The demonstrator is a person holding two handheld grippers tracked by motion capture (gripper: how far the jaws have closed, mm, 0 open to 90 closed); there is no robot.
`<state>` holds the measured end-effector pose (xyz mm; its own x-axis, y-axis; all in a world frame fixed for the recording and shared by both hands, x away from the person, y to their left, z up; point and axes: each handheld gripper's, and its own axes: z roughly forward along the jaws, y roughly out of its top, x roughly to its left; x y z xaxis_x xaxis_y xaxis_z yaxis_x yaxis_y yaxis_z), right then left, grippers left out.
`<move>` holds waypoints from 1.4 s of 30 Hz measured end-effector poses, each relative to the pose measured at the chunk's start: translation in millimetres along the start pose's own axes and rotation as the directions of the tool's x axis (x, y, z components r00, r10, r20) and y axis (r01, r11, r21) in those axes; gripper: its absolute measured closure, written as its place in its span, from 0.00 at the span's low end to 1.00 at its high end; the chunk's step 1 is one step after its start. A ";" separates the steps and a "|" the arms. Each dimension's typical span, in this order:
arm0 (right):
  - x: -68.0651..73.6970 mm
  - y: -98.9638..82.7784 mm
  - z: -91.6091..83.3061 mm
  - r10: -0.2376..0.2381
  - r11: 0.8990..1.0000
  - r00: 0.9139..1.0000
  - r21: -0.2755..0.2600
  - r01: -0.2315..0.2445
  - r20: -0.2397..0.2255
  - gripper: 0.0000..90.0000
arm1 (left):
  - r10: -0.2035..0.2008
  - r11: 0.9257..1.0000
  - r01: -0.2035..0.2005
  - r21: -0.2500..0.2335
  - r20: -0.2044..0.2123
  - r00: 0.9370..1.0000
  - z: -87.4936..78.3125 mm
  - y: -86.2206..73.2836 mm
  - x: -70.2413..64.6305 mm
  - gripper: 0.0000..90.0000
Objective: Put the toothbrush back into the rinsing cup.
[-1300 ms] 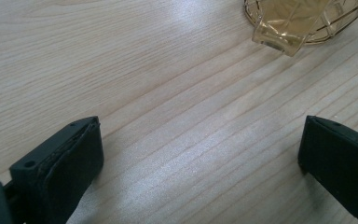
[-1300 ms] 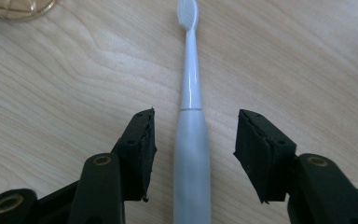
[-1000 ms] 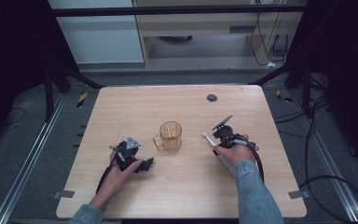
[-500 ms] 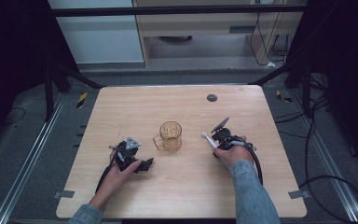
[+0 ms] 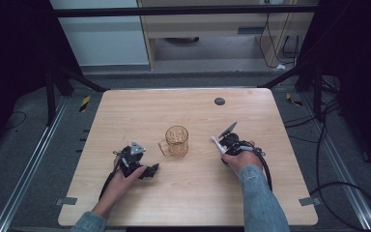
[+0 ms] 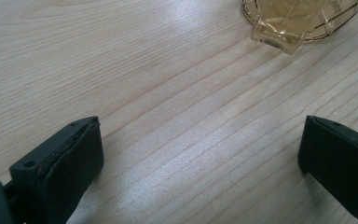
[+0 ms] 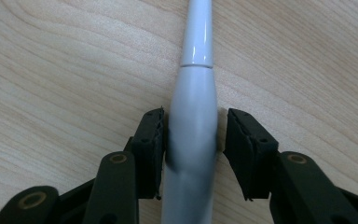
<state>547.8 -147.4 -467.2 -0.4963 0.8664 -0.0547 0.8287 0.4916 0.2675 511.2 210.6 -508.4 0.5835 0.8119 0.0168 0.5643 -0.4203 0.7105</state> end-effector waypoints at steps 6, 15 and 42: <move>0.6 1.0 -0.4 -0.014 1.000 1.000 0.000 0.014 -0.009 0.73 | 0.000 1.000 0.000 0.000 0.000 1.000 0.0 0.0 0.0 0.00; -0.8 1.2 -6.0 -0.003 1.000 1.000 -0.020 0.003 -0.025 0.74 | 0.003 1.000 -0.003 0.000 0.003 1.000 -0.2 -0.2 0.4 0.00; 4.7 10.4 -76.5 0.052 0.937 0.997 -0.344 -0.067 -0.052 0.74 | 0.003 1.000 -0.003 0.000 0.004 1.000 -0.3 -0.3 0.5 0.00</move>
<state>534.3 -144.9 -391.1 -0.4654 0.8850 0.0098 0.7205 0.3724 0.5850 511.1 211.3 -508.4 0.5878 0.8089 0.0163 0.5622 -0.4229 0.7107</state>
